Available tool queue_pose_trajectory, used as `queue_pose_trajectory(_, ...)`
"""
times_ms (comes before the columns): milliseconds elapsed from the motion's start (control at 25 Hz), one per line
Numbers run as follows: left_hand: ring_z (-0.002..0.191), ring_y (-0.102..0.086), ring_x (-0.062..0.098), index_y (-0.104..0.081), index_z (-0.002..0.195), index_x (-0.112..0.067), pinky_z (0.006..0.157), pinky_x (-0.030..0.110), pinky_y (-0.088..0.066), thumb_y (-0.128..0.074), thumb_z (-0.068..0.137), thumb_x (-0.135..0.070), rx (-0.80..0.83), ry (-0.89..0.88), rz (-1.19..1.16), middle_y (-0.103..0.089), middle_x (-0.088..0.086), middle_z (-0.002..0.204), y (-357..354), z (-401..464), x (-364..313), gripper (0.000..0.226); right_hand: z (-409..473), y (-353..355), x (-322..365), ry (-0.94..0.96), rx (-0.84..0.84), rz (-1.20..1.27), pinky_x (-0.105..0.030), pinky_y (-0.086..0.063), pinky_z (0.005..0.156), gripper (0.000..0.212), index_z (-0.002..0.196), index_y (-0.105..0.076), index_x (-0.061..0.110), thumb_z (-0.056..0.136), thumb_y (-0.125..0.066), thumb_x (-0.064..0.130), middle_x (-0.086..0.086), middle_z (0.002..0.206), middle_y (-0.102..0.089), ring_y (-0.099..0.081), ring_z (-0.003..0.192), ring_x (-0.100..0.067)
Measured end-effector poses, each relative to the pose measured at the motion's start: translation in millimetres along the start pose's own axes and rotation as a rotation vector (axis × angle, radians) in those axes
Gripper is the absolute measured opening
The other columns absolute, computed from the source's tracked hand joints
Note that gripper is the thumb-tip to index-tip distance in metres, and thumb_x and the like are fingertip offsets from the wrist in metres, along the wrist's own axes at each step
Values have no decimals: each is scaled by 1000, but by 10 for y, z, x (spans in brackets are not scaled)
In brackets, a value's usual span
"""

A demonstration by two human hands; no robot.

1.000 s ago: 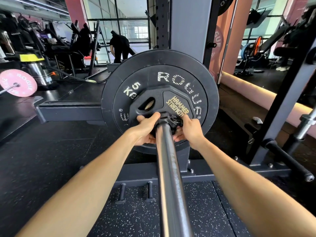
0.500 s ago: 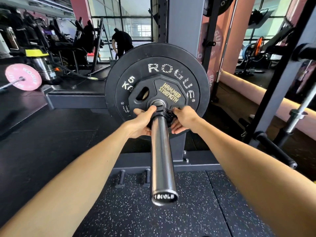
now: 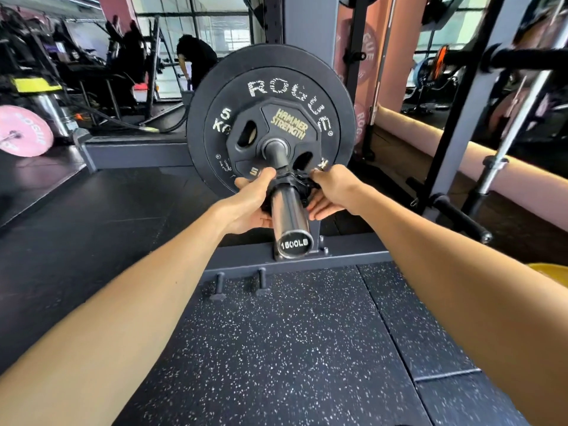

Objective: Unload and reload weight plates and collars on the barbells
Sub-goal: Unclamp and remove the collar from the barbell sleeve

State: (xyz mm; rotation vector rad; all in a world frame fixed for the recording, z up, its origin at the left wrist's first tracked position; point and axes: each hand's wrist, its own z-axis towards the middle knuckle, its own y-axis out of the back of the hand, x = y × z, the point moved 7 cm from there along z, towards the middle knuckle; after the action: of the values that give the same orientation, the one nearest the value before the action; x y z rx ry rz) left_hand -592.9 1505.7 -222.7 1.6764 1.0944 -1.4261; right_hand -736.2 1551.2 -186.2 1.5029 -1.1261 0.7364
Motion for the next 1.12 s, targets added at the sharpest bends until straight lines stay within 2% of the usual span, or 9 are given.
queue_pose_trajectory(160, 67, -71, 17, -43, 98, -18, 58, 32, -57, -43, 86, -58, 66, 7, 27, -73, 5, 70, -146, -312, 64, 42, -299, -18, -102, -3, -20, 6, -29, -56, 45, 61, 94, -54, -15, 106, -28, 39, -14, 46, -64, -64, 39, -22)
queue_pose_trajectory(280, 73, -73, 20, -57, 105, -14, 63, 35, -58, -39, 89, -60, 106, 27, 66, -76, 10, 86, -247, -542, 111, 52, -562, -46, -159, -3, -35, -20, -27, -55, 42, 59, 103, -53, -13, 106, -28, 40, -13, 47, -64, -64, 39, -21)
queue_pose_trajectory(480, 65, -68, 26, -60, 105, -8, 67, 35, -58, -35, 94, -58, 143, 26, 88, -74, 12, 85, -387, -948, 178, 57, -948, -86, -274, 4, -87, -35, -26, -56, 44, 57, 90, -56, -9, 106, -30, 39, -19, 68, -65, -65, 41, -21)
queue_pose_trajectory(600, 65, -66, 25, -62, 105, -5, 71, 35, -56, -31, 96, -57, 175, 37, 102, -73, 13, 84, -470, -1161, 210, 61, -1116, -97, -302, 9, -87, -43, -27, -56, 46, 57, 85, -55, -7, 105, -31, 40, -17, 58, -65, -66, 42, -21)
queue_pose_trajectory(680, 65, -67, 26, -62, 107, -2, 69, 34, -55, -32, 96, -58, 186, 45, 114, -72, 14, 84, -496, -1265, 218, 64, -1211, -100, -322, 17, -97, -38, -28, -57, 45, 57, 82, -56, -7, 105, -33, 39, -15, 52, -66, -67, 43, -23)
queue_pose_trajectory(920, 71, -69, 31, -62, 110, -2, 64, 32, -57, -35, 94, -62, 265, 75, 135, -71, 19, 93, -546, -1499, 248, 67, -1444, -48, -338, 22, -143, -74, -25, -51, 37, 53, 73, -60, -9, 100, -36, 30, -19, 56, -68, -68, 45, -27)
queue_pose_trajectory(1120, 92, -71, 36, -61, 122, -9, 71, 33, -58, -49, 88, -67, 320, 88, 141, -71, 18, 110, -314, -1770, 201, 68, -1629, -199, -206, 105, -154, -97, -19, -41, 33, 45, 68, -60, 0, 98, -41, 28, -11, 48, -63, -57, 32, -21)
